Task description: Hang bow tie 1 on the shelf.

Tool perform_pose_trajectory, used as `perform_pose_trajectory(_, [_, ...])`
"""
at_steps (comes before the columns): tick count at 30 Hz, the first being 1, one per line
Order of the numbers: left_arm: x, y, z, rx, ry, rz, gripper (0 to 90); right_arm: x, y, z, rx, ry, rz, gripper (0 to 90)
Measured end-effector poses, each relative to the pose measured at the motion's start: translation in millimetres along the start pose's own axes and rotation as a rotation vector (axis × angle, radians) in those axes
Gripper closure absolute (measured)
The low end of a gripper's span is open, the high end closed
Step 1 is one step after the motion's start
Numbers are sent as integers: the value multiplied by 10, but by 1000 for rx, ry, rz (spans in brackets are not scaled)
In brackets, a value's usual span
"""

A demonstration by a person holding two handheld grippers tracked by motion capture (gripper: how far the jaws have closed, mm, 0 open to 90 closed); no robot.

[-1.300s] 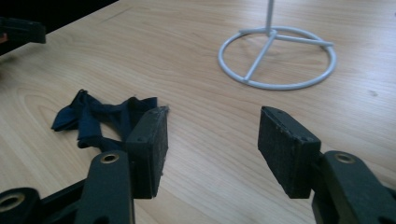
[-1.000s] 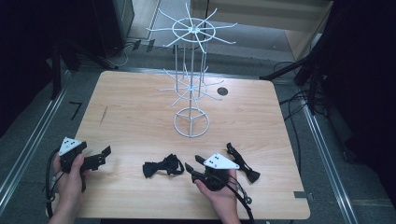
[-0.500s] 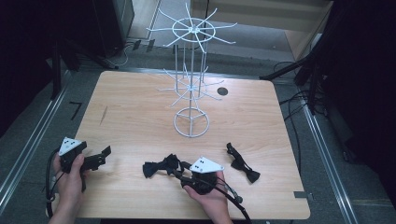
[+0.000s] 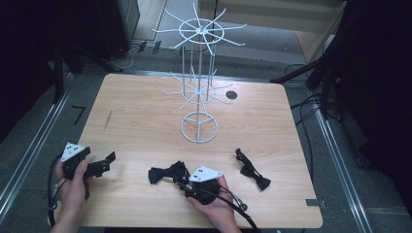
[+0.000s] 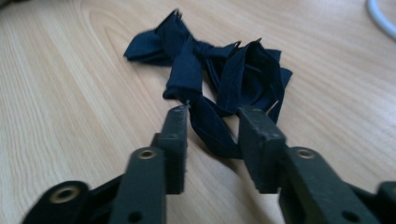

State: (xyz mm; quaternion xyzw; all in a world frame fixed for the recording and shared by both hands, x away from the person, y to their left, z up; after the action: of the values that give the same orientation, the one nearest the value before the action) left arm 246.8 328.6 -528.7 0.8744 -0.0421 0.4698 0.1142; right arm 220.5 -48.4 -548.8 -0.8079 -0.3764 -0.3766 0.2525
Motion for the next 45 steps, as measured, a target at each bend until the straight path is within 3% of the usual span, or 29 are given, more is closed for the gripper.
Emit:
perform_pose_trajectory(4, [0, 1, 0, 1, 0, 0, 2, -9, -16, 0, -8, -21, -13, 708])
perform_pose_trajectory(8, [0, 2, 0, 2, 0, 1, 1, -20, -46, -8, -39, -25, -61, 751])
perform_pose_trajectory(9, [0, 2, 0, 2, 0, 1, 2, -27, -57, -14, -50, -26, -74, 796])
perform_pose_trajectory(12, [0, 0, 0, 1, 0, 1, 2, -41, -62, -32, -50, -26, -78, 894])
perform_pose_trajectory(15, [0, -1, 0, 1, 0, -2, 2, -57, -59, -59, -42, -19, -74, 900])
perform_pose_trajectory(18, [1, -2, 1, 1, 1, -3, 1, -43, -67, -110, -27, 16, -65, 900])
perform_pose_trajectory(26, [2, -1, 2, 1, 1, -2, 2, 54, -40, -310, -49, 129, -62, 900])
perform_pose_trajectory(34, [1, 2, 2, 3, 1, 2, 2, 145, 0, -475, -100, 182, -93, 900])
perform_pose_trajectory(45, [1, 4, 1, 3, 1, 3, 2, 304, 125, -744, -165, 249, -90, 900])
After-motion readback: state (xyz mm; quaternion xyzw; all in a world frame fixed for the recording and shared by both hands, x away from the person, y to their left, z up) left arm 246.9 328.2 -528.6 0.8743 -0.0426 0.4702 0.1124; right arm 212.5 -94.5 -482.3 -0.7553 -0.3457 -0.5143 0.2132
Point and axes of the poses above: each handheld gripper's, and its own axes: z roughly forward along the jaws, x roughly out of its top, y roughly to its right, the point moved 1 cm from there along z, roughly forward along the jaws
